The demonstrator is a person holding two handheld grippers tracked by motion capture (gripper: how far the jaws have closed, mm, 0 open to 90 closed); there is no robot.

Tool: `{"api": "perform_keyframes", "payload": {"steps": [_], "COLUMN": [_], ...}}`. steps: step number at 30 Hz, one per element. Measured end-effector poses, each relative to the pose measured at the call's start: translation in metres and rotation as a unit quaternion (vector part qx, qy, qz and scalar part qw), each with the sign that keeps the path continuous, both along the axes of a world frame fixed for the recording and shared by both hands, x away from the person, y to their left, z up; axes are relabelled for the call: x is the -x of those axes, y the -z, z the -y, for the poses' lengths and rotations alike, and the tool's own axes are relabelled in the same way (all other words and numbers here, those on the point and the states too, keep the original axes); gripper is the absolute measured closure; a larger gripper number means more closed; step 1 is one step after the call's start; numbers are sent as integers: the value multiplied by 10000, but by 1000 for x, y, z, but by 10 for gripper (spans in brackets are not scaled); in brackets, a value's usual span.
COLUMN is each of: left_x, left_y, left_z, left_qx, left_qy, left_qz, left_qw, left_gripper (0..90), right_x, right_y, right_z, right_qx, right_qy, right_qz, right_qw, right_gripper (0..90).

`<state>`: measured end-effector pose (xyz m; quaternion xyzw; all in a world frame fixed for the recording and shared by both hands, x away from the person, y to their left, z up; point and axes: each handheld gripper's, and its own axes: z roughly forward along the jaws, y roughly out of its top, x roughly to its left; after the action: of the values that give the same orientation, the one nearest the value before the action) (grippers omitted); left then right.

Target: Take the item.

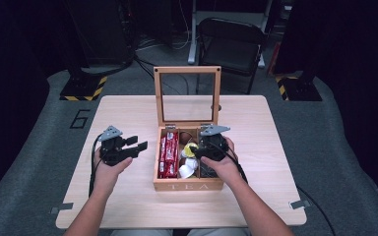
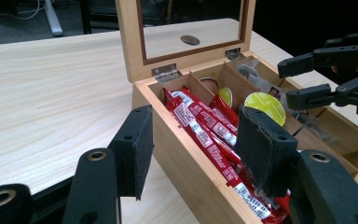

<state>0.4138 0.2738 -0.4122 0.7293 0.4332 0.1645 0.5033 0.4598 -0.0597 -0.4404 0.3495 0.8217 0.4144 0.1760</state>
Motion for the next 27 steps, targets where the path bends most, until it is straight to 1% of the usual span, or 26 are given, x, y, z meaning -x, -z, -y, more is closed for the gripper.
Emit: {"api": "perform_keyframes", "payload": {"steps": [1,2,6,9,10,14,15,21,23,25,27], "left_x": [0,0,0,1,1,1,1,2,2,2,2], "left_y": [0,0,0,0,0,1,1,0,0,0,0], "left_z": [0,-1,-2,-2,-2,-2,-3,-5,-5,-6,-6], "left_qx": [17,14,28,29,30,30,21,52,70,48,65], "left_qy": [-16,-21,-25,-36,-39,-38,-31,-50,-78,-58,-78], "left_qz": [-6,-10,-11,-7,-8,1,-9,0,13,1,-17], "left_qw": [10000,10000,10000,10000,10000,10000,10000,10000,9999,10000,9999], "left_gripper": [463,463,463,463,463,463,463,463,463,463,463], "right_x": [-1,-2,-3,-3,-3,-3,-3,-5,-6,-6,-7], "right_y": [1,1,3,4,5,6,6,9,10,11,13], "right_z": [-1,-1,-6,-10,-13,-19,-21,-28,-29,-30,-31], "right_qx": [-5,3,23,80,137,250,267,293,335,390,440], "right_qy": [29,-10,-50,-89,-125,-190,-229,-260,-296,-318,-351], "right_qz": [-35,-14,-57,-34,3,30,72,4,54,21,42], "right_qw": [10000,10000,10000,9999,9998,9995,9994,9992,9990,9987,9984], "right_gripper": [347,347,347,347,347,342,342,338,338,338,338]}}
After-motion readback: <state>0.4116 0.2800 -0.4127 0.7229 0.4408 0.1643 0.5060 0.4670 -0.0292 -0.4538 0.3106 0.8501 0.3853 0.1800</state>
